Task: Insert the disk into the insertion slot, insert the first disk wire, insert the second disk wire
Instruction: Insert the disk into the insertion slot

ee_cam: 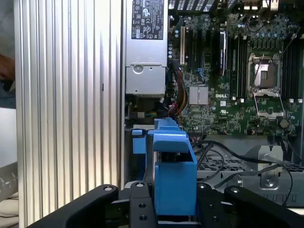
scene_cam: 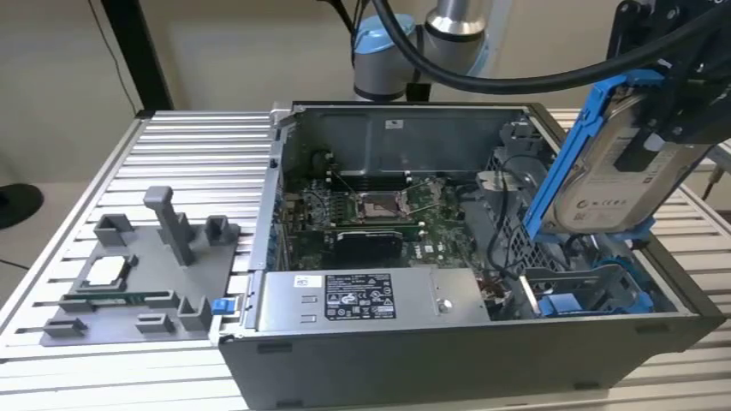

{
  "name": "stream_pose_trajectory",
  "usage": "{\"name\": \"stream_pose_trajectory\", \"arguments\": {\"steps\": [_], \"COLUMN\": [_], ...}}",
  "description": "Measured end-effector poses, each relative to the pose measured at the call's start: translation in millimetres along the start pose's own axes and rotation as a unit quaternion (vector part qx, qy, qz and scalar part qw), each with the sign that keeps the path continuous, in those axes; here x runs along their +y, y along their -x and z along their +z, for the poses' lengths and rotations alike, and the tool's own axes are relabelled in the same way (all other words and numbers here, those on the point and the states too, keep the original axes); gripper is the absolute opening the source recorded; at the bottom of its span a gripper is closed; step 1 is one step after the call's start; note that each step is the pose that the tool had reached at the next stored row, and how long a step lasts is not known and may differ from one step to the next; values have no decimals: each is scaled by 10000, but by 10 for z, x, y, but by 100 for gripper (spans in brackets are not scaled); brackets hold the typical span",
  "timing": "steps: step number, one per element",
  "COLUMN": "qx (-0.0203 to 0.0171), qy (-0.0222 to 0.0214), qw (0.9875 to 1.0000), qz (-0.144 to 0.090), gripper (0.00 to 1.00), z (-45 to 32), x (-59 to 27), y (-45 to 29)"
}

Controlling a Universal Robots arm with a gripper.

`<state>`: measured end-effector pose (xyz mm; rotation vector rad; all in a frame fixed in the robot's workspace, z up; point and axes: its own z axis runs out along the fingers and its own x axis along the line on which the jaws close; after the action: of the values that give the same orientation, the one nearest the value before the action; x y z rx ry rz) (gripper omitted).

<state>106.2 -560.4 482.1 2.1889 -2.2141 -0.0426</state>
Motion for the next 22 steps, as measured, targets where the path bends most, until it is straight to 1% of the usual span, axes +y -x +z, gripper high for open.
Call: {"name": "stream_pose_trajectory", "arguments": {"steps": [3, 8, 13, 16, 22], "qx": [4, 7, 2, -1, -25], "qy": [-1, -1, 9, 15, 28], "qw": [10000, 9999, 9998, 9998, 9998], "qz": [-77, -170, -180, -180, -181], "gripper": [0, 0, 0, 0, 0], "z": [15, 56, 120, 165, 248], "x": [-18, -88, -112, -124, -164], "y": [1, -7, -63, -83, -182]}}
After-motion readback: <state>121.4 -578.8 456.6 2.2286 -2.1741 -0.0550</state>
